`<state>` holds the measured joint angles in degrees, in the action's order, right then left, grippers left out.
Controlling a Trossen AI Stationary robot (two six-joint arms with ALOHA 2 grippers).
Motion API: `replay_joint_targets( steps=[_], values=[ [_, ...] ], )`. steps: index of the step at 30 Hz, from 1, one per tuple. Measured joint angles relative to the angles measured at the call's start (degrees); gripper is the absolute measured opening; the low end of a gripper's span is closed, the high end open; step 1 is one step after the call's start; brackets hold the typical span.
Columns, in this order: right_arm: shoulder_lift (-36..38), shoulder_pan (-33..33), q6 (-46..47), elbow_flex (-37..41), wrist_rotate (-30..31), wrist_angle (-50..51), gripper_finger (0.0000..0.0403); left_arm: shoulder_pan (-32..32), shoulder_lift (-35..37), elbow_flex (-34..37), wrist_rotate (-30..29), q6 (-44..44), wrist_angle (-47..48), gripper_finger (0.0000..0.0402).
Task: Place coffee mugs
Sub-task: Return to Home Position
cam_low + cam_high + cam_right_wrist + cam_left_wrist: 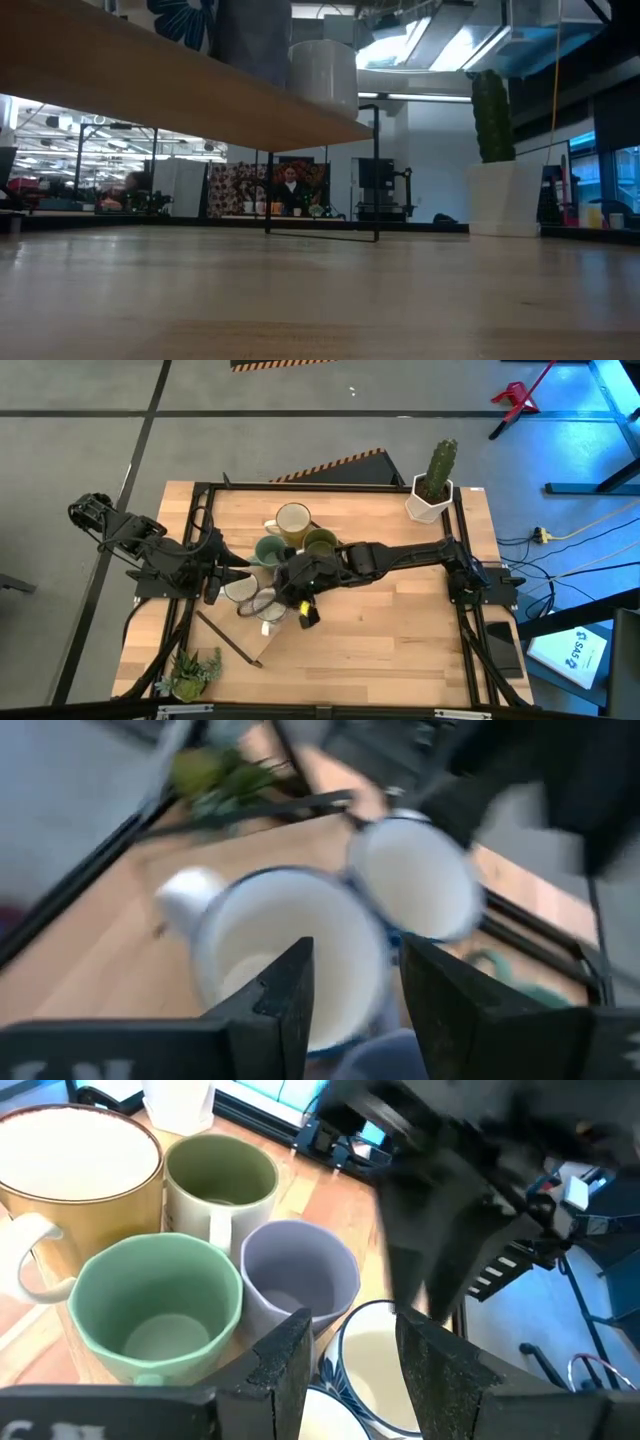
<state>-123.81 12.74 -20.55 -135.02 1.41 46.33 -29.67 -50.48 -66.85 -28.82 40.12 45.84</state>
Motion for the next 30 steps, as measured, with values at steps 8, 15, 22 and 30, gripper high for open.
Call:
replay_joint_targets(
  steps=[8, 15, 22, 30],
  values=[
    [-0.1, 5.7, -14.3, 1.1, 2.7, 0.3, 0.0135, 0.0, 0.0, 0.0, 0.0, 0.0, 0.0, 0.0142],
    [0.4, 5.5, -17.6, 0.2, 6.0, 0.3, 0.0135, -0.1, 0.0, 0.0, 0.2, 0.1, -1.6, 0.0142],
    [8.7, 5.3, -22.0, 0.0, 7.2, -0.1, 0.0135, -0.2, 1.7, -2.9, 3.1, -3.9, -11.6, 0.0142],
    [21.6, 5.5, -23.5, 0.0, 16.1, 6.9, 0.0135, -1.8, 2.7, -10.1, 6.4, -17.2, -17.3, 0.0142]
  ],
)
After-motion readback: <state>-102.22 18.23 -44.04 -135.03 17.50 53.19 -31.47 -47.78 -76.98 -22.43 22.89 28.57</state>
